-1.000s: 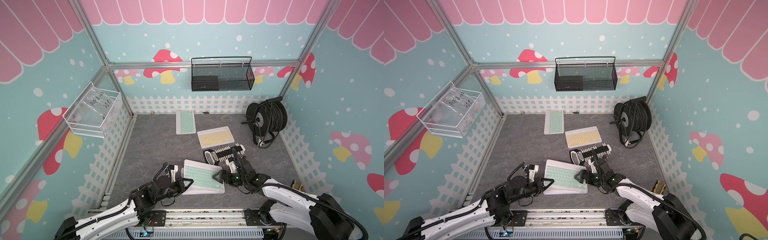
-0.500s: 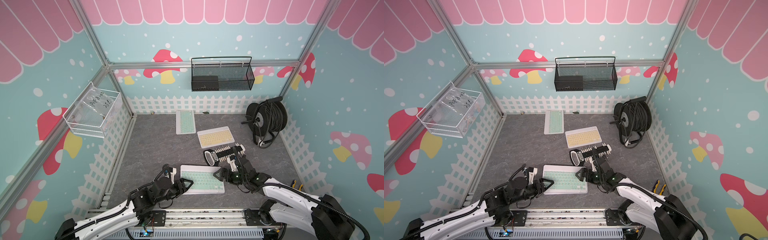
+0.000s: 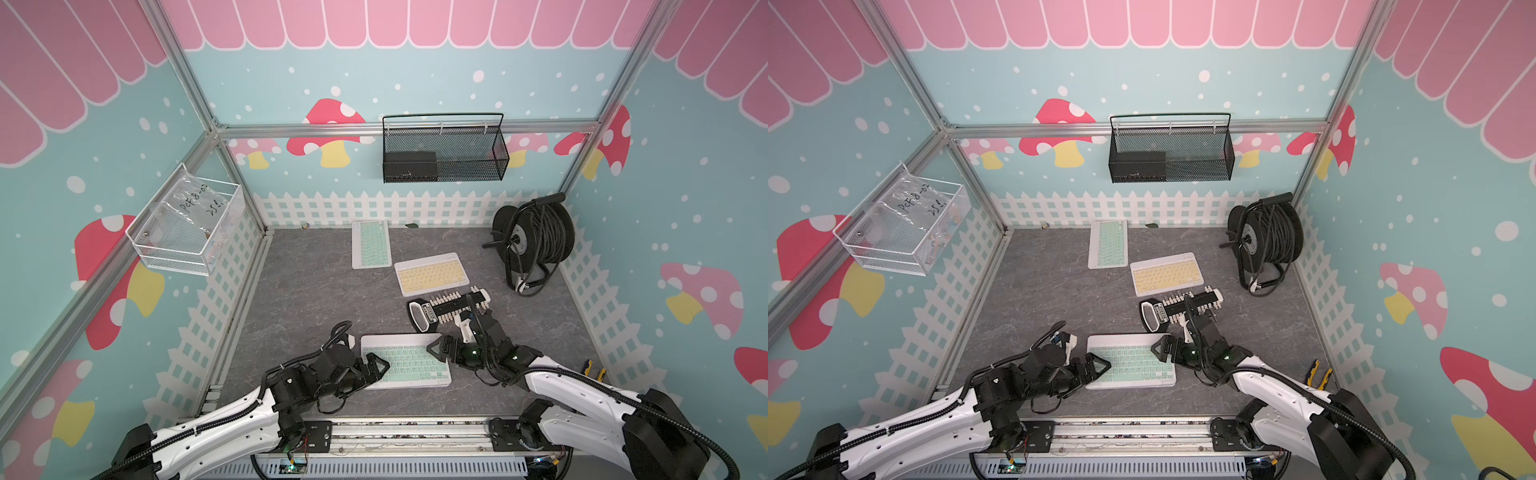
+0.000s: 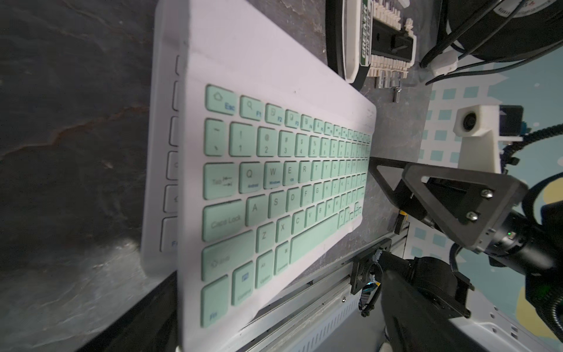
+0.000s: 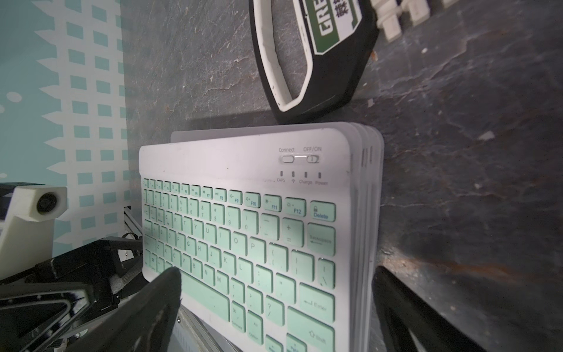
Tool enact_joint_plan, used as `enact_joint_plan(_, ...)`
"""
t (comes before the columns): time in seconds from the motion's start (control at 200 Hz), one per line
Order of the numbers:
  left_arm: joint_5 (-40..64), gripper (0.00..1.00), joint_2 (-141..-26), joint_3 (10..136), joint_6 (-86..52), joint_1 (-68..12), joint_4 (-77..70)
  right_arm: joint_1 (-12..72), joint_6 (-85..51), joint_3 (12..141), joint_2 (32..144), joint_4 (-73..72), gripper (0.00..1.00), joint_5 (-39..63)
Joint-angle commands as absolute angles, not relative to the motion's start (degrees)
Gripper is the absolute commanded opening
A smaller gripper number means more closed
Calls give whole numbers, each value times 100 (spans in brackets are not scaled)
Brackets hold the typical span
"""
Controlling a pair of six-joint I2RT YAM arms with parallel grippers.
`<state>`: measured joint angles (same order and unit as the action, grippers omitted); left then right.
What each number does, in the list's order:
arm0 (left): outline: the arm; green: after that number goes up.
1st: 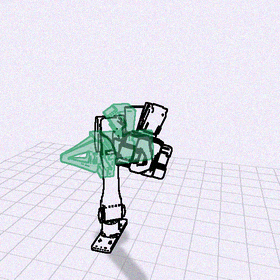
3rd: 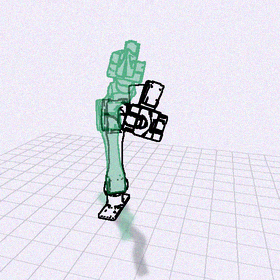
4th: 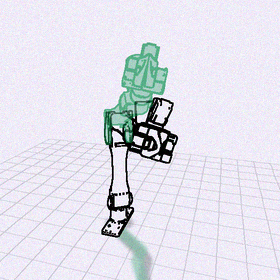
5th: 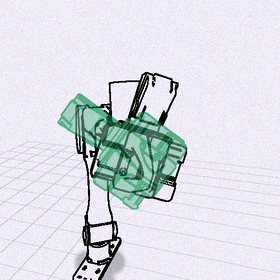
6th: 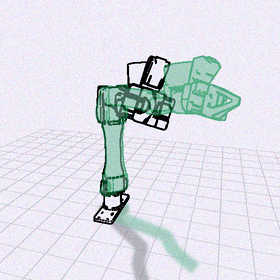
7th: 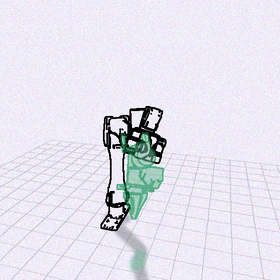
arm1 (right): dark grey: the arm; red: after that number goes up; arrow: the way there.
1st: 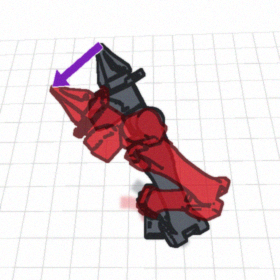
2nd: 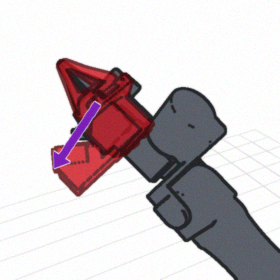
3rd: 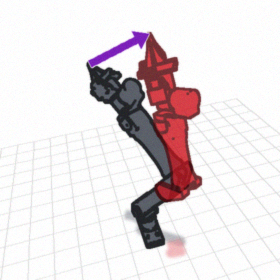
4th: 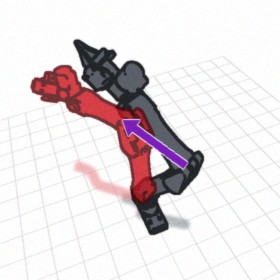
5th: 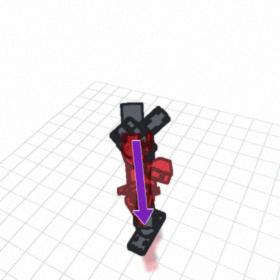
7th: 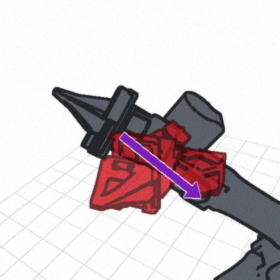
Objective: Stack the numeric keypads
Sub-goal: Place the numeric keypad at the numeric keypad.
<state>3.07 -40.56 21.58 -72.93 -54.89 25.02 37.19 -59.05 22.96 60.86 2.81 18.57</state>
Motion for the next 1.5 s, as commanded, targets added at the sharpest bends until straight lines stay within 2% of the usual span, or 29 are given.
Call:
enact_joint_plan(0.0, 96, 99, -3956, 2294, -7371, -5519, 2968, 3760, -6031, 2201, 6072, 123, 100, 1767)
enact_joint_plan(0.39, -501, 100, -3862, 2527, -7298, -5502, 3618, 3801, -6042, 2213, 6087, 197, 100, 1777)
enact_joint_plan(0.615, -558, 100, -4845, 2975, -6860, -5287, 3227, 3898, -6078, 2258, 5941, 501, 100, 1566)
enact_joint_plan(0.961, -18, 100, -5809, 3355, -6087, -4287, 2904, 4128, -6279, 2372, 5985, 943, 99, 1083)
enact_joint_plan(1.496, 377, 100, -7112, 3874, -5799, -4103, 2620, 5238, -7323, 2614, 5846, 1962, 99, 155)
